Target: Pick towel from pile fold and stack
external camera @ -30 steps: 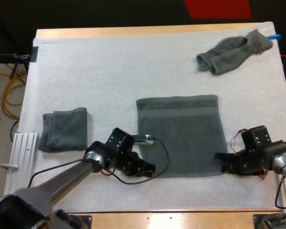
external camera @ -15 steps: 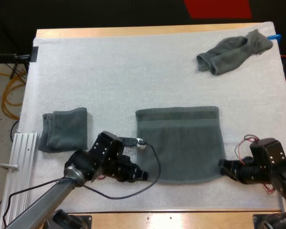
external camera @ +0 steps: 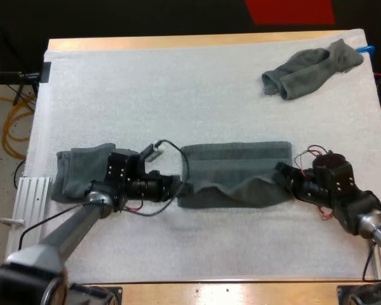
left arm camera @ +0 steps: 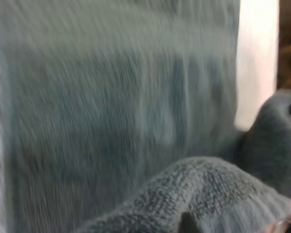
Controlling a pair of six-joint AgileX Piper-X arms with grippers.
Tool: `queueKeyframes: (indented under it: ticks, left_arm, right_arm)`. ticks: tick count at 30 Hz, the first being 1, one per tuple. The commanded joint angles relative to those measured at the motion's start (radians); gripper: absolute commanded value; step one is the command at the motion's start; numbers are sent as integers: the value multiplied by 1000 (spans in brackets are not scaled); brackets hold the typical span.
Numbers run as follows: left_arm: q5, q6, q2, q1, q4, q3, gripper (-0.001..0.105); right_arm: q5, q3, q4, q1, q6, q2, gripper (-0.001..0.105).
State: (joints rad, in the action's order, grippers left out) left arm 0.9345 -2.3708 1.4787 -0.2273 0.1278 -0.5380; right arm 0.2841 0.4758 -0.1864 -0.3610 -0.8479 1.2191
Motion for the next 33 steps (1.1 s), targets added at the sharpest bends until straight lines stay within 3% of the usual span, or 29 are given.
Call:
queueKeyframes:
  ticks: [1,4,9,17,26,30,33]
  left_arm:
    - [46,-59,31,12,-96,-3,0]
    - [75,-133,93,18,-217,-5,0]
    - [75,-186,172,18,-345,-40,0]
    - [-61,-187,204,18,-337,-112,0]
    - [-62,-128,204,18,-319,-112,2]
    - [-40,-93,204,18,-319,-112,17]
    - [-40,-91,204,18,-319,-112,40]
  right_arm:
    - [-15,-1,54,9,20,26,0]
    - [-60,-1,98,35,26,71,0]
    - [-120,-1,145,82,26,94,0]
    - [-88,4,226,150,26,161,0]
    - [-30,56,243,152,20,214,0]
    - [-3,60,243,152,10,213,4]
    - [14,60,243,152,6,213,26]
